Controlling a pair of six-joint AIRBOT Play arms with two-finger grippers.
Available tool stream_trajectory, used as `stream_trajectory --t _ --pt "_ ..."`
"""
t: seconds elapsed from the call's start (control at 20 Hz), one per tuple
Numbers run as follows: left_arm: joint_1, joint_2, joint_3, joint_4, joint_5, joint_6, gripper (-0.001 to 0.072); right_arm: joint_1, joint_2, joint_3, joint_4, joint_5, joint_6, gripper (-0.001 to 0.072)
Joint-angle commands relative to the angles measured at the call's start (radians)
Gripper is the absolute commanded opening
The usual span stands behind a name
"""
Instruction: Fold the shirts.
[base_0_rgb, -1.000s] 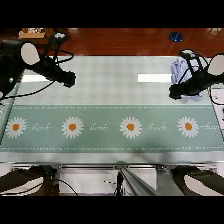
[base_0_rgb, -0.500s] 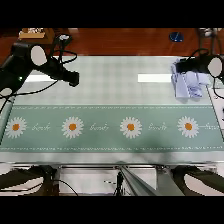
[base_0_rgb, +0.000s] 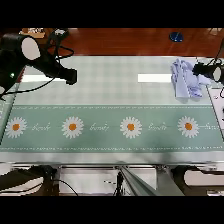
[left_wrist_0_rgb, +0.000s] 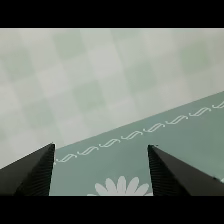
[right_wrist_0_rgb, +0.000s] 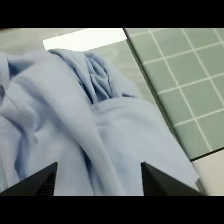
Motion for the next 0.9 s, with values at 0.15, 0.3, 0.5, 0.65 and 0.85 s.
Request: stream_trajectory --t 0.15,0.3,0.5,0.65,0.85 --pt "0.000 0.001 0.003 0.000 -0.085 -0.001 0.0720 -0.026 -0.174 0.001 0.087 -0.095 -0.037 0.0561" --pt "0.000 0.001 0.003 0.000 -0.085 -0.001 0.0720 -0.025 -0.172 0.006 0.090 -0.119 -0.035 0.0021" --pt "0.000 0.013 0.015 -0.053 -0.095 -0.021 0.0720 -0.022 0.006 0.080 0.092 -0.122 -0.037 0.0020" --pt "0.000 0.054 0.087 -0.187 -0.095 -0.027 0.0720 0.014 0.241 0.140 0.095 -0.117 -0.059 0.0019" --pt "0.000 0.160 0.275 -0.271 -0.095 -0.027 0.0720 0.130 0.589 0.157 0.098 -0.102 -0.089 0.0020"
